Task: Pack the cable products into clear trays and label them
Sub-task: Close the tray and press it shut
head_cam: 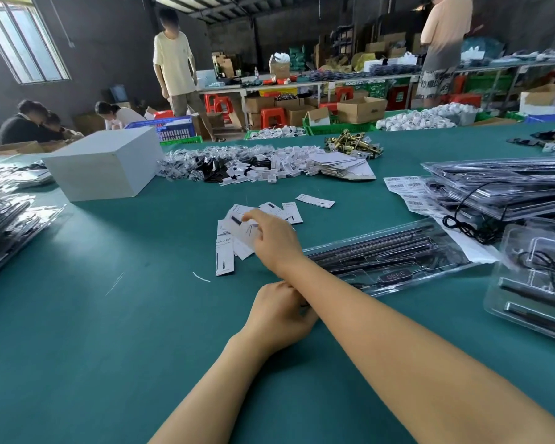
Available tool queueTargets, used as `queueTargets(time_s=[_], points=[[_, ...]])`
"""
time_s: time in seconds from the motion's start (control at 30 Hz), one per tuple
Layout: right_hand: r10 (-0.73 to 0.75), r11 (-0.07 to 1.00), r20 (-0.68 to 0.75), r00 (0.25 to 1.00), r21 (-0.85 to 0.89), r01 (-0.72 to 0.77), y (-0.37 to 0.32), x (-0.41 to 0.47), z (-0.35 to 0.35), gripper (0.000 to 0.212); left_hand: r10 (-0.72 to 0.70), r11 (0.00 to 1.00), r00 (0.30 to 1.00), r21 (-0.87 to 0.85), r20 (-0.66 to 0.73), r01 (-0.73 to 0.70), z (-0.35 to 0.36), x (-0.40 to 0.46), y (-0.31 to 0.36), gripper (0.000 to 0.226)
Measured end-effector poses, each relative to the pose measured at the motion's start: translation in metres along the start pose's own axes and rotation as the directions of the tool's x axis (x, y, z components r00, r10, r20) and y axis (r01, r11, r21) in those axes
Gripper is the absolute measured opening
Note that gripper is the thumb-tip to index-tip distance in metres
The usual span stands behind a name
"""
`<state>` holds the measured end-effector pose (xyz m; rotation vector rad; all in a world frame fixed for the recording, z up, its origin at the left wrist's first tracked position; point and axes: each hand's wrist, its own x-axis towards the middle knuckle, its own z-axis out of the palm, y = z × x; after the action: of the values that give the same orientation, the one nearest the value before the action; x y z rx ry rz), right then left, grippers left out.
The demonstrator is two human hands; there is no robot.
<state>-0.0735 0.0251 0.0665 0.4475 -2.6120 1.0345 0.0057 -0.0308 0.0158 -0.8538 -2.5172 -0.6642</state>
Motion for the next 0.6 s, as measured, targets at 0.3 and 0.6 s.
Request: queueTargets(time_s=[0.3,0.6], points=[[0.425,0.743,-0.198,0.883,0.634,-0.215,0.055,-0.064,-0.093,0.012,0.059,0.996,0.997,-0.064,0.056,-0.055,-0.003,0.003,-0.008,0.011],[0.505,0.547,-0.101,0.857,0.806,-0.227,0.100,-0.130,-0.119,0.018,0.130,0.990,0.980,0.025,0.153,-0.136,-0.005,0.003,-0.008,0.027]])
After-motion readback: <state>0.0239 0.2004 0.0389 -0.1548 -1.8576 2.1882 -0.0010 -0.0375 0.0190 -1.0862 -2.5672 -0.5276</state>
